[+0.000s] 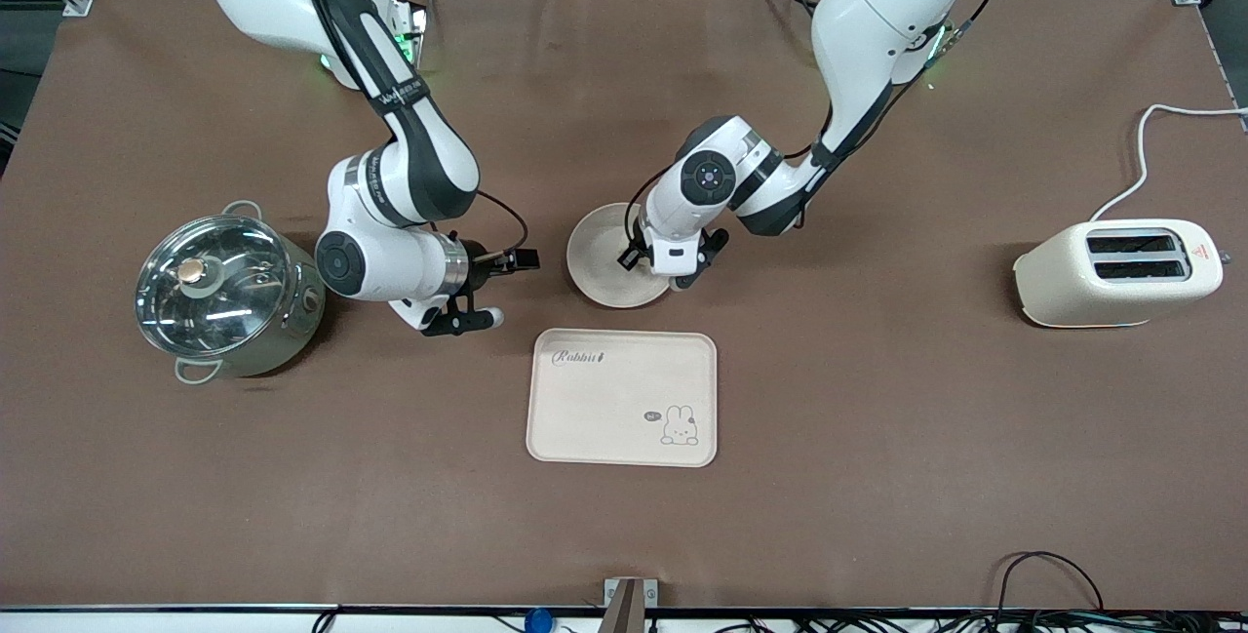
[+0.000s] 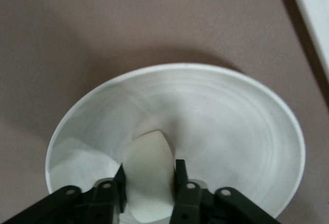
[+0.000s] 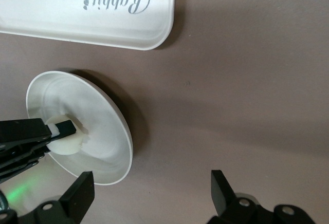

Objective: Place bun in plate and plate on tray
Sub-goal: 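Carry the bun onto the white plate with the left gripper, then open the left gripper over the plate while the right gripper grips the rim, then raise the left gripper away while the right gripper drags the plate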

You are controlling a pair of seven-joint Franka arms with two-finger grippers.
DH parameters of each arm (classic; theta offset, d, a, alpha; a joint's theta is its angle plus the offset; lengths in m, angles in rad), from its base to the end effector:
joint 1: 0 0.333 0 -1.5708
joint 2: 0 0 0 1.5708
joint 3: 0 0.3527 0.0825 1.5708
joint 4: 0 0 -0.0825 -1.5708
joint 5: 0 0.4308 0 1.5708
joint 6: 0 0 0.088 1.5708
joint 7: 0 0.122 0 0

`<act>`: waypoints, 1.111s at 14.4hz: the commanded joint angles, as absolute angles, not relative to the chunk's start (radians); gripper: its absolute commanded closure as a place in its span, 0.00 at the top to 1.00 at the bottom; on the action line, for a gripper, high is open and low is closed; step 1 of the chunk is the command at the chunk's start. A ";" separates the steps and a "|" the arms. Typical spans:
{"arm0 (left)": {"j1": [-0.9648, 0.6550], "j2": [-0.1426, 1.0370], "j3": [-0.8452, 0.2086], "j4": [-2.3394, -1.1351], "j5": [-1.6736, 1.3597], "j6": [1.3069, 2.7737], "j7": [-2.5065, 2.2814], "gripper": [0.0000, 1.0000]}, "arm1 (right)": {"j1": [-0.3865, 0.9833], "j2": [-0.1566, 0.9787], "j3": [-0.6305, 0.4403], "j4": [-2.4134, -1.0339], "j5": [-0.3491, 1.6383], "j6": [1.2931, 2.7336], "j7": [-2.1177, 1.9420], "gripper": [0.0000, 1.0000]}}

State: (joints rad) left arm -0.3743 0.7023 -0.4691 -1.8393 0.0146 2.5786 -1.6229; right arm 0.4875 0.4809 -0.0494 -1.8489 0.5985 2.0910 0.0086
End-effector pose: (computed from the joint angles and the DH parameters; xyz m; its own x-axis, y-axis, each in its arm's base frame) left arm 0.4850 -0.5146 0.1679 0.6179 0.7316 -0.2879 0.7764 -0.6254 0.0772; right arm 0.5908 0.3172 0.2390 0.9471 0.1247 -0.2956 0.0004 -0.9219 -0.3875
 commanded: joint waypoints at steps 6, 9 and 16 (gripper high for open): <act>-0.307 0.566 -0.465 -1.688 0.124 2.317 -1.641 1.00 | 0.641 0.566 -0.054 -1.864 0.709 2.216 0.005 0.99; -0.259 0.560 -0.466 -1.545 0.253 2.124 -1.609 1.00 | 0.679 0.597 -0.054 -1.864 0.707 2.273 0.005 0.75; -0.057 0.414 -0.468 -1.497 0.270 1.947 -1.127 1.00 | 0.661 0.597 -0.057 -1.894 0.706 2.279 -0.067 0.00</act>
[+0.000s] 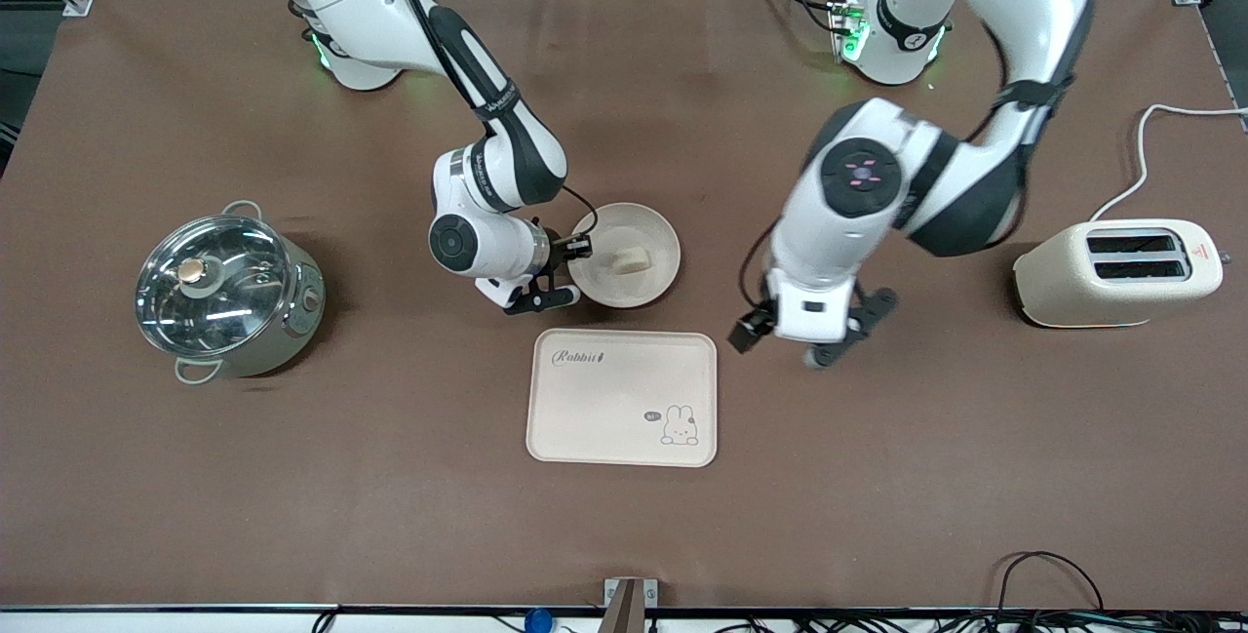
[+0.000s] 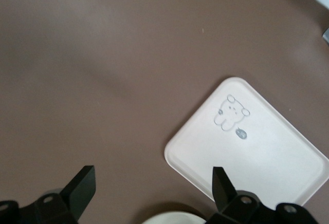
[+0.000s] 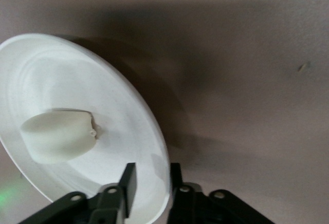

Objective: Place bun in plate and plate on tray
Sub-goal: 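Raise the left gripper away while the right gripper drags the plate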

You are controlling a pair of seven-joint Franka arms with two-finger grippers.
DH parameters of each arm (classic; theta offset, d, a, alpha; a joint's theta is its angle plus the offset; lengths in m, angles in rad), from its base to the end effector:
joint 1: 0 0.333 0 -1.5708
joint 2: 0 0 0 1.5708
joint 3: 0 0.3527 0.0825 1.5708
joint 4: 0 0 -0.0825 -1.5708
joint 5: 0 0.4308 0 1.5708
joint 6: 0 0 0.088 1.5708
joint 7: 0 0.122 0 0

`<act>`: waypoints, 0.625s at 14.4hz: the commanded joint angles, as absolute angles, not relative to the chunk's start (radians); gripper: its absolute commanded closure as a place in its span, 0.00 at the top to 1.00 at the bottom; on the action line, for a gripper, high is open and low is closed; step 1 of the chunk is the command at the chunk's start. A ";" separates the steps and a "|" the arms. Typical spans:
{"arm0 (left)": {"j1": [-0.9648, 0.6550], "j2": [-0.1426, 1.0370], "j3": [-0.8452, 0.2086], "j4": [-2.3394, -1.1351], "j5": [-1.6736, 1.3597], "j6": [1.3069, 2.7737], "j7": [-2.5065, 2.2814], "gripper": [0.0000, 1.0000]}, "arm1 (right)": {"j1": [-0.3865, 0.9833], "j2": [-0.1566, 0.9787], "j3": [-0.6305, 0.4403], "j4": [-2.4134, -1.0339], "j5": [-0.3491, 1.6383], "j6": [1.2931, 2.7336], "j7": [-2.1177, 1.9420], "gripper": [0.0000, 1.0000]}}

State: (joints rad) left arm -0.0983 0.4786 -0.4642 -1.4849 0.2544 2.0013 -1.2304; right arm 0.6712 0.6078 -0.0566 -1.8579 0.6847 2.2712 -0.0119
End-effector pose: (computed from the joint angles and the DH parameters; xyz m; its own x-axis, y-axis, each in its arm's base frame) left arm 0.6759 -0.3384 0.4305 0.8074 0.5869 0.0600 0.5828 -0.8093 0.0737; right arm 0.5351 0.4074 0.1592 0.9469 0.1808 -0.2658 0.0716 -0.9247 -0.3740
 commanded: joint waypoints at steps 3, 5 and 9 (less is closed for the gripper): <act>0.009 0.336 -0.465 -1.497 0.270 1.872 -0.936 1.00 | 0.623 0.580 -0.057 -1.917 0.706 2.273 -0.149 0.00; 0.069 0.287 -0.468 -1.497 0.268 1.815 -0.811 1.00 | 0.621 0.533 -0.057 -1.927 0.706 2.255 -0.158 0.00; 0.144 0.172 -0.466 -1.496 0.224 1.704 -0.559 1.00 | 0.580 0.475 -0.063 -1.864 0.693 2.149 -0.164 0.00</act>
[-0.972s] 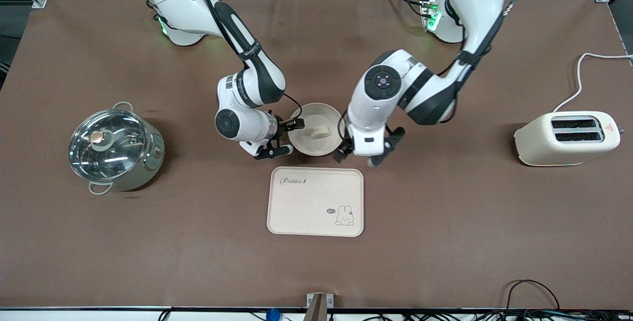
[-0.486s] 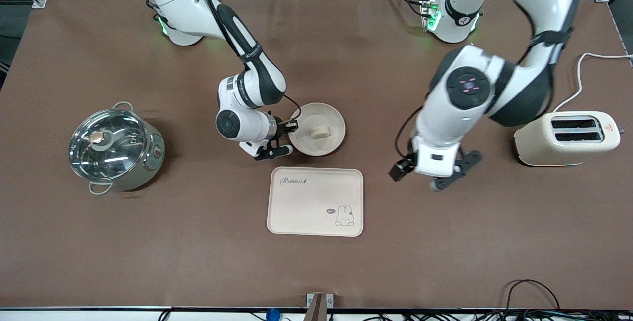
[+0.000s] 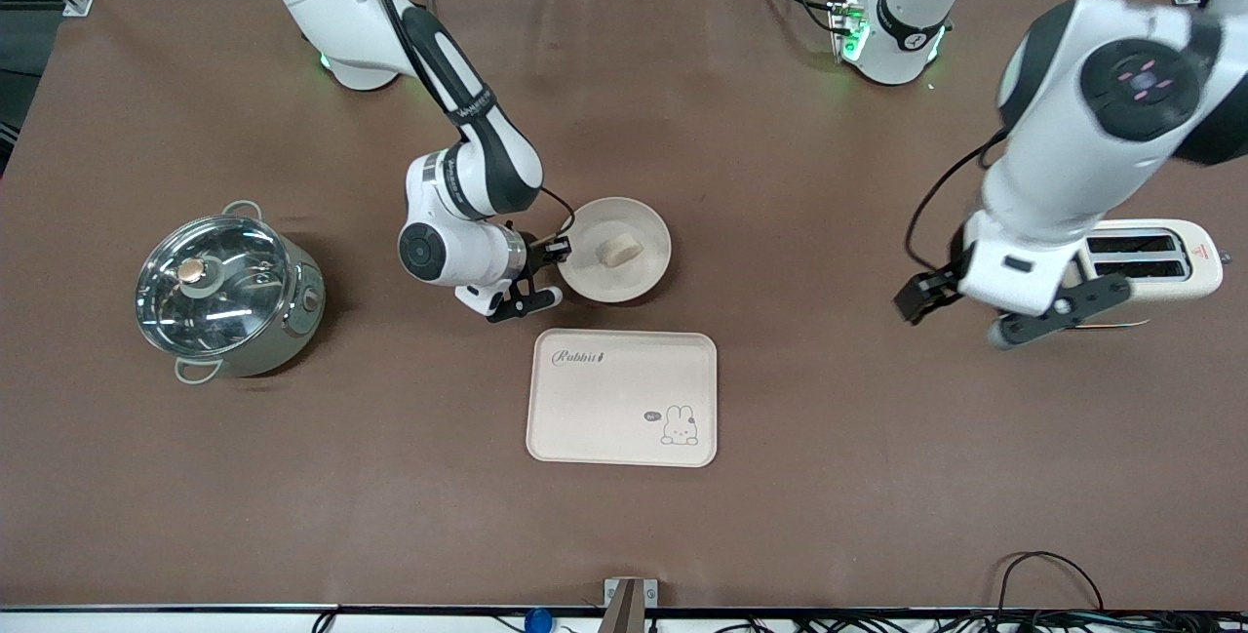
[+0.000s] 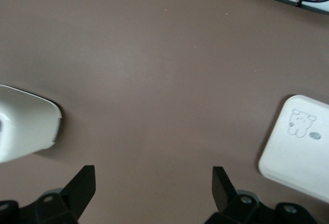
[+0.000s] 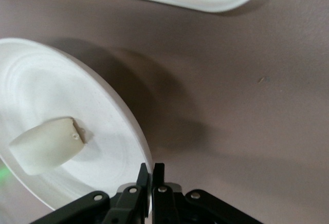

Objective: Place bun in plate and plate on tray
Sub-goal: 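Raise the left gripper away while the right gripper drags the plate, then slide the plate onto the white tray with the right gripper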

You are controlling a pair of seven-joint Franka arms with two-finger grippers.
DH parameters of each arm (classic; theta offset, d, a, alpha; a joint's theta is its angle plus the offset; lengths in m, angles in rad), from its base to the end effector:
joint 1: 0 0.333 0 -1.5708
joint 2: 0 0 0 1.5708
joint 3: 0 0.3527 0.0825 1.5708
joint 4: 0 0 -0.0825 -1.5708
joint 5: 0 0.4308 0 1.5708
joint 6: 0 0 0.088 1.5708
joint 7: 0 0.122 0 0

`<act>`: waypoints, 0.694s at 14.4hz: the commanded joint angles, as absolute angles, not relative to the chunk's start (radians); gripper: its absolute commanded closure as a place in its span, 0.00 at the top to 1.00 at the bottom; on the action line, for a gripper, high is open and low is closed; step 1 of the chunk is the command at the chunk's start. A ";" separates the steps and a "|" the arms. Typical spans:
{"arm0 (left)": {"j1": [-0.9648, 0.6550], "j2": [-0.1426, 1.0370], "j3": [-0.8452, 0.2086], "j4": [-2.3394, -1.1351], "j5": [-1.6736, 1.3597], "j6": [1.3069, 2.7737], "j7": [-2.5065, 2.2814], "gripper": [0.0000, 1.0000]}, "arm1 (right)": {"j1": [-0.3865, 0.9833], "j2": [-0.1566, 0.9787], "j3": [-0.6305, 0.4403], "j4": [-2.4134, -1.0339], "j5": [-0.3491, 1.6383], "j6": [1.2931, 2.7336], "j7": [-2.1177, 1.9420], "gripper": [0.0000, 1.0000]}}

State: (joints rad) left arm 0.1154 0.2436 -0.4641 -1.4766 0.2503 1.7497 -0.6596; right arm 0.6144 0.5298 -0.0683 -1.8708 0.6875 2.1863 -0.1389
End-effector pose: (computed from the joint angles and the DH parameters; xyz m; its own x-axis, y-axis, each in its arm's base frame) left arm 0.6680 -0.1791 0.5698 0.9524 0.2768 0.1278 0.2879 -0.9545 -0.0777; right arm 0.5548 0.3755 0.2028 0.9353 0.2698 -0.2291 0.1485 -0.8867 -0.4379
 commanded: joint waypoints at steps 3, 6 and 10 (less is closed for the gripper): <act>0.074 0.075 -0.329 -1.509 0.128 1.643 -0.387 1.00 | 0.552 0.633 -0.064 -1.623 0.631 2.137 -0.160 0.00; -0.021 0.002 -0.165 -1.513 0.063 1.524 -0.244 1.00 | 0.525 0.811 -0.064 -1.325 0.621 2.030 0.010 0.00; -0.071 -0.093 -0.049 -1.590 0.008 1.474 -0.086 1.00 | 0.506 0.998 -0.066 -1.029 0.621 1.959 0.244 0.00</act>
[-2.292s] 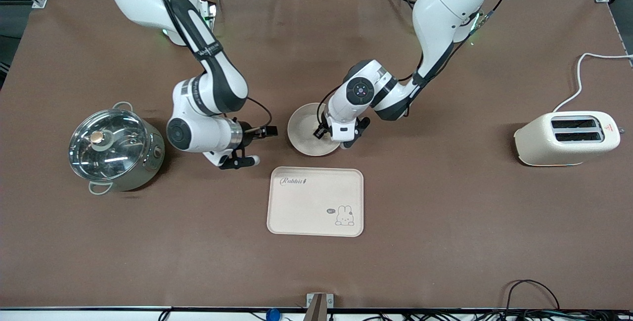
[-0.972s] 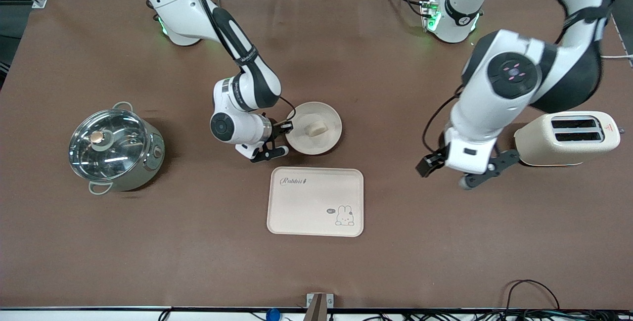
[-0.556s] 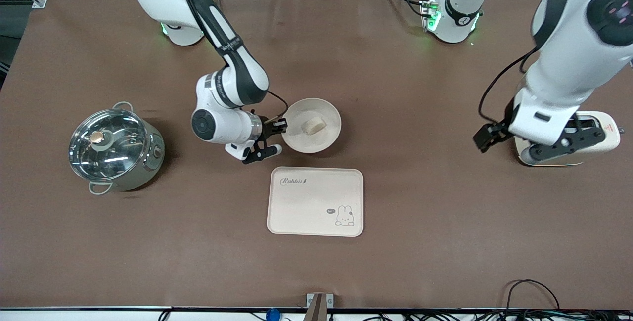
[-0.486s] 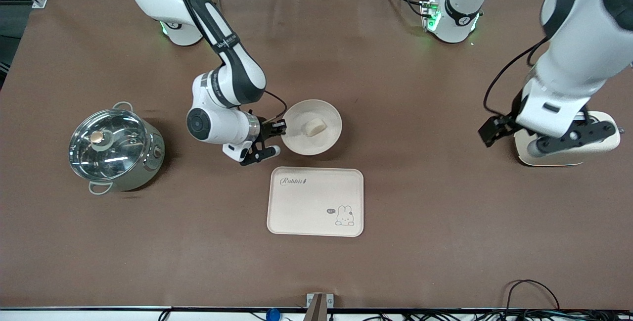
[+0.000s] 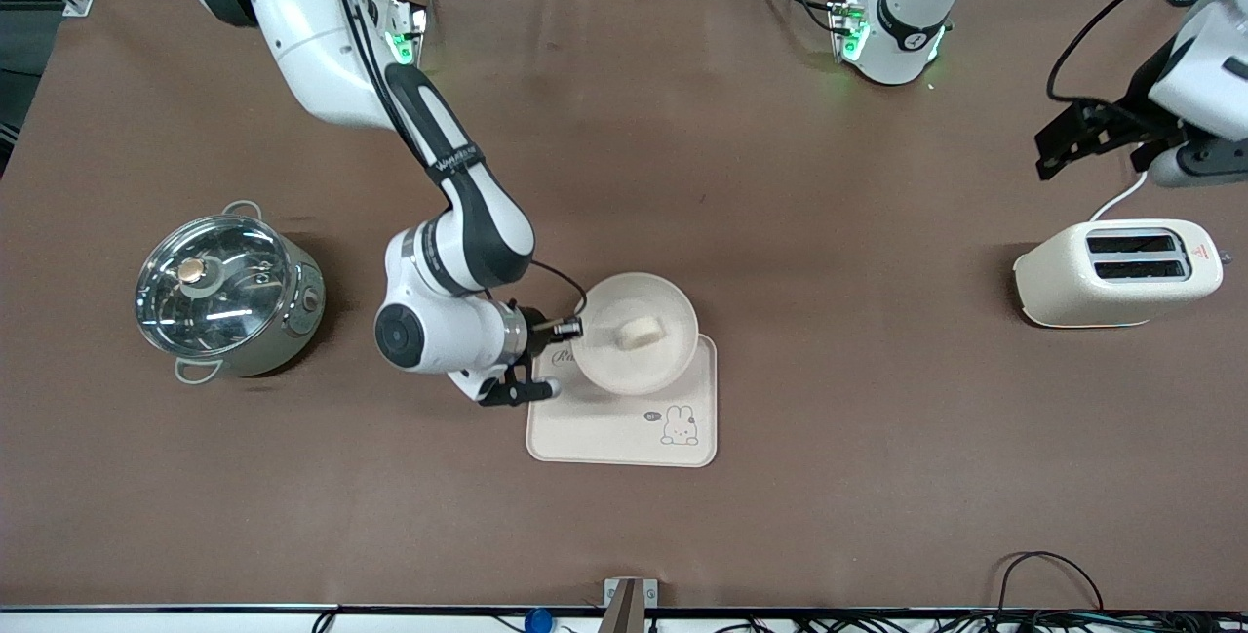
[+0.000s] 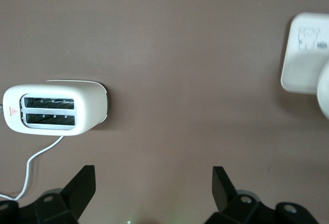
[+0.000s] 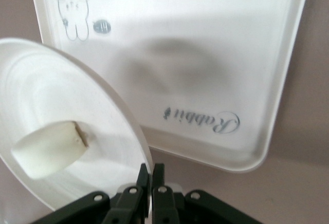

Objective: Place bun in plate and plate on tray
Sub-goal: 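Slide the plate onto the white tray with the right gripper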

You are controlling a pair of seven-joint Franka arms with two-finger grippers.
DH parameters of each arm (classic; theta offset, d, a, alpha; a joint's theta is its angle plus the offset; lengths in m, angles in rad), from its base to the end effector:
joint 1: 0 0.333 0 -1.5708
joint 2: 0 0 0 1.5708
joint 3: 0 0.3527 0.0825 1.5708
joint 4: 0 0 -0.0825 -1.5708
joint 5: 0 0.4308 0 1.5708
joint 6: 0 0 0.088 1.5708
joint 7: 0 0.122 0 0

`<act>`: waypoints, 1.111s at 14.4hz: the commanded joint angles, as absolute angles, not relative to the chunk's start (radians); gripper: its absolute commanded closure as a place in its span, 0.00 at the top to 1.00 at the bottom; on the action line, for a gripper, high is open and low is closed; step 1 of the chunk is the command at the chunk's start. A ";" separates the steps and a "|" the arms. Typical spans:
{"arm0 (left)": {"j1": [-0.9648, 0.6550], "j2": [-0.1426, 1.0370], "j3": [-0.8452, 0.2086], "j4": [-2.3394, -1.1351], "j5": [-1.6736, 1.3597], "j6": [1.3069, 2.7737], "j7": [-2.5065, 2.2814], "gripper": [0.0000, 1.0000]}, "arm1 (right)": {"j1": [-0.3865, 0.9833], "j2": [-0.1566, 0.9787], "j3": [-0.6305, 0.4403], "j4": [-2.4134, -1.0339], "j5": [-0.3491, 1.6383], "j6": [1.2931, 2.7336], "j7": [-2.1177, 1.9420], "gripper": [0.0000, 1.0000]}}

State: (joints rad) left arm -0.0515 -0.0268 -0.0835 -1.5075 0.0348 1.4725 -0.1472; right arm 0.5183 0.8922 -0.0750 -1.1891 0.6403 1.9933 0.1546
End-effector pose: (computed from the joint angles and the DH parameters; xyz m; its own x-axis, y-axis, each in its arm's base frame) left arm 0.5769 -0.0746 0.6860 0.9999 0.0156 -0.0027 0.0154 -0.9992 -0.0377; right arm 0.7190 0.4103 0.2341 0.9742 0.0713 -0.2142 -0.0327 -0.8943 -0.4463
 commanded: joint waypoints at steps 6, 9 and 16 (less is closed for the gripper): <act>-0.071 -0.077 -0.054 -1.595 0.002 1.494 -0.084 1.00 | 0.508 1.020 -0.098 -1.037 0.580 1.976 0.242 0.00; -0.078 -0.060 -0.057 -1.589 0.002 1.505 -0.084 1.00 | 0.499 1.020 -0.097 -1.043 0.538 1.971 0.235 0.00; -0.084 -0.052 -0.055 -1.579 0.002 1.506 -0.086 1.00 | 0.483 1.035 -0.097 -1.046 0.538 1.980 0.235 0.00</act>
